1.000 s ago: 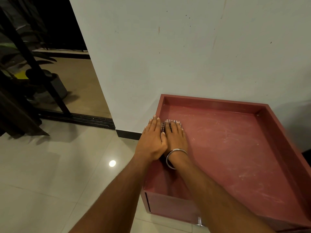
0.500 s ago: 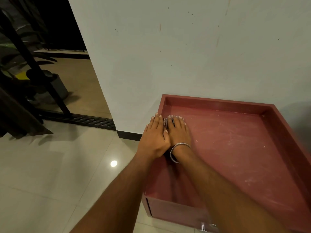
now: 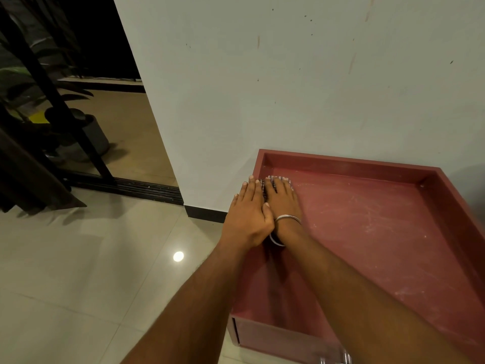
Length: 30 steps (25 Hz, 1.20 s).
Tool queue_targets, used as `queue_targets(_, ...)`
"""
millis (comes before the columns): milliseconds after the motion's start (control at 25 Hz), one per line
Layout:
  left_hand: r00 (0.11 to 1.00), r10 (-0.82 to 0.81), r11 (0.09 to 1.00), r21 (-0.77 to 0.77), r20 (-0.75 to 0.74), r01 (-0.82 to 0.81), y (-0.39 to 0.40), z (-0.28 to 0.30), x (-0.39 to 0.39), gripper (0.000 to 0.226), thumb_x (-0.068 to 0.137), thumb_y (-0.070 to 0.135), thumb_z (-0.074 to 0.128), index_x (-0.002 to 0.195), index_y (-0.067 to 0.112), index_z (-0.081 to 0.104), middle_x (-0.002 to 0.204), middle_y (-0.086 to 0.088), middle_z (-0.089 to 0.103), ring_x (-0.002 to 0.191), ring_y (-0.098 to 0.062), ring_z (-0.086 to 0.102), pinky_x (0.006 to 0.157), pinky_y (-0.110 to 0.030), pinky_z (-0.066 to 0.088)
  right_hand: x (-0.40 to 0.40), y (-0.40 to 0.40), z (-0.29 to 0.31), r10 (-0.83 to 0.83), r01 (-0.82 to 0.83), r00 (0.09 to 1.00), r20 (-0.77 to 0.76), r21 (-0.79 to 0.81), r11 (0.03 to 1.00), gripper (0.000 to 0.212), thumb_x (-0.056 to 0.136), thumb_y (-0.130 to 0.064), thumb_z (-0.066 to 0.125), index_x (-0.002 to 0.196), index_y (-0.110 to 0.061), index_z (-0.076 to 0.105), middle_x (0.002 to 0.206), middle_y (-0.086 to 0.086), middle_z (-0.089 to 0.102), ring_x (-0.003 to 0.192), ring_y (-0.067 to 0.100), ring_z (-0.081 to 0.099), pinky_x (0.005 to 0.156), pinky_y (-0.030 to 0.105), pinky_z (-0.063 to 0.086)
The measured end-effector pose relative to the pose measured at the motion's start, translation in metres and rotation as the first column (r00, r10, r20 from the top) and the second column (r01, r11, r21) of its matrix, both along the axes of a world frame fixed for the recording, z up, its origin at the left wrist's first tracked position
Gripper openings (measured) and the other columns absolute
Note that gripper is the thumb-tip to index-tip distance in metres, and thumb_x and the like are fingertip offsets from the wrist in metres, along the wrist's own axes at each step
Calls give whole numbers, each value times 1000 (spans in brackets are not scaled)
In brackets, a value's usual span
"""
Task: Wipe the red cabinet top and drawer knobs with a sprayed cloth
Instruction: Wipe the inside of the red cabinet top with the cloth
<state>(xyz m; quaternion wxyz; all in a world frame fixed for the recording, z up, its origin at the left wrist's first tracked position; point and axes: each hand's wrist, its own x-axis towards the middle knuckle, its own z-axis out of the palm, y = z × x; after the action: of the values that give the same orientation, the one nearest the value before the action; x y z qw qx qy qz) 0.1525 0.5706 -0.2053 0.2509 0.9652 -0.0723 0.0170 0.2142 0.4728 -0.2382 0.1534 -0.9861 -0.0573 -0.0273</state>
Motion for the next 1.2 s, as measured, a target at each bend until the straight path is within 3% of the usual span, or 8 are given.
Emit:
queue_targets(240, 1000, 7, 1000, 2, 6, -7, -2, 0, 6, 63, 99, 30, 28, 153, 12, 1, 162, -3, -7, 149, -16, -5, 122, -34, 1, 6, -22, 2, -177, 174, 982, 60, 41, 984, 57, 97, -36, 32, 149, -14, 24, 157, 10, 21, 147, 29, 10, 121, 40, 6)
queue_targets(480, 1000, 0, 1000, -6, 20, 0, -1, -1, 12, 63, 98, 28, 29, 154, 13, 3, 162, -3, -6, 149, -16, -4, 122, -35, 2, 32, -1, 6, 23, -22, 1000, -20, 40, 999, 53, 100, -35, 27, 150, -18, 18, 160, 3, 15, 148, 26, 3, 122, 39, 4)
queue_targets(720, 999, 5, 1000, 27, 33, -6, -2, -2, 13, 66, 97, 31, 29, 153, 11, 2, 162, -4, -6, 149, -17, -3, 122, -35, 4, 35, -28, -3, -190, 185, 978, 88, 66, 981, 57, 94, -36, 35, 146, -14, 29, 155, 9, 27, 146, 28, 16, 121, 42, 12)
queue_targets(1040, 1000, 6, 999, 31, 24, -6, -1, -1, 25, 65, 97, 29, 31, 153, 13, 3, 162, -3, -6, 149, -16, -3, 122, -36, 4, 60, -10, 4, 16, -17, 1000, 10, 55, 998, 56, 97, -39, 32, 148, -16, 24, 157, 3, 22, 147, 26, 10, 121, 41, 11)
queue_targets(1200, 1000, -2, 1000, 24, 11, 1, -4, 0, 27, 64, 98, 28, 30, 153, 13, 2, 162, -3, -6, 149, -16, -2, 122, -35, 4, 54, -20, 0, -99, 91, 992, 78, 93, 991, 56, 95, -39, 35, 147, -17, 28, 156, 4, 26, 146, 25, 15, 120, 41, 14)
